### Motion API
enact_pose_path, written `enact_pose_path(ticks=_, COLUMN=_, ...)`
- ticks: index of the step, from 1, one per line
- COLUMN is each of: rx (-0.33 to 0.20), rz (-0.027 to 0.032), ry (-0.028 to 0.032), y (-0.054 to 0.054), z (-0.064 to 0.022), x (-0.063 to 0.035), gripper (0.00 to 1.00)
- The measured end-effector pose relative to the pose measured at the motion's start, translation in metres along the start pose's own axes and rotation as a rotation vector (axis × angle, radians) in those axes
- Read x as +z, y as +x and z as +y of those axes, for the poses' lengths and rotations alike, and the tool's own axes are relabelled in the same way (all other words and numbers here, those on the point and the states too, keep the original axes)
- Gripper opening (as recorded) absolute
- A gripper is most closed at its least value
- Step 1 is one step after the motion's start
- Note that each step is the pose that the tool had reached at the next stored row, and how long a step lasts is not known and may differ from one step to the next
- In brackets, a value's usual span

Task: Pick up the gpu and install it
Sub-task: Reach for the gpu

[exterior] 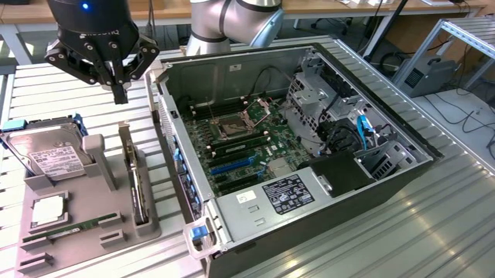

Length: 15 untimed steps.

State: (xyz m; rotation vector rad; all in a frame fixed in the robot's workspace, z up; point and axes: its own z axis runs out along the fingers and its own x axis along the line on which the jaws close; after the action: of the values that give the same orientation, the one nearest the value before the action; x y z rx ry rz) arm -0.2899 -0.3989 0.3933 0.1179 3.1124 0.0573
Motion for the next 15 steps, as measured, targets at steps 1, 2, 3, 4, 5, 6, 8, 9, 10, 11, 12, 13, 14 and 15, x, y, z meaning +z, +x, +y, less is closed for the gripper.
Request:
enact_pose_path(ticks=1, rx=0.0, rz=0.0, ry=0.0, y=0.001, z=-0.0001, x=0.0, gripper=0.11)
enact_pose_path(ticks=2, rx=0.0, rz=0.0, ry=0.0001, y=0.002, z=-0.0001, x=-0.0001, gripper=0.11)
enact_pose_path(ticks=3, rx=0.0, rz=-0.0001, ry=0.0, y=0.003, z=-0.0002, x=-0.0001, gripper=0.11)
enact_pose_path(ticks=4, rx=0.0, rz=0.0, ry=0.0, y=0.003, z=-0.0003, x=-0.0001, gripper=0.11)
enact_pose_path(ticks=5, rx=0.0, rz=-0.0001, ry=0.0, y=0.004, z=-0.0003, x=-0.0001, gripper=0.11)
enact_pose_path(ticks=6, rx=0.0, rz=-0.0002, ry=0.0, y=0.006, z=-0.0004, x=-0.0001, gripper=0.11)
enact_pose_path(ticks=8, rx=0.0, rz=-0.0001, ry=0.0001, y=0.007, z=-0.0006, x=-0.0002, gripper=0.11)
enact_pose_path(ticks=9, rx=0.0, rz=-0.0001, ry=0.0001, y=0.008, z=-0.0006, x=-0.0002, gripper=0.11)
enact_pose_path(ticks=10, rx=0.0, rz=0.0, ry=0.0002, y=0.009, z=-0.0006, x=-0.0003, gripper=0.11)
enact_pose_path(ticks=11, rx=0.0, rz=-0.0001, ry=0.0001, y=0.009, z=-0.0007, x=-0.0002, gripper=0.11)
enact_pose_path(ticks=12, rx=0.0, rz=0.0, ry=0.0002, y=0.01, z=-0.0007, x=-0.0003, gripper=0.11)
enact_pose_path(ticks=13, rx=0.0, rz=-0.0001, ry=0.0002, y=0.011, z=-0.0008, x=-0.0003, gripper=0.11)
enact_pose_path(ticks=14, rx=0.0, rz=-0.0001, ry=0.0002, y=0.012, z=-0.0009, x=-0.0003, gripper=0.11)
enact_pose_path(ticks=15, rx=0.0, rz=-0.0001, ry=0.0002, y=0.012, z=-0.0009, x=-0.0003, gripper=0.11)
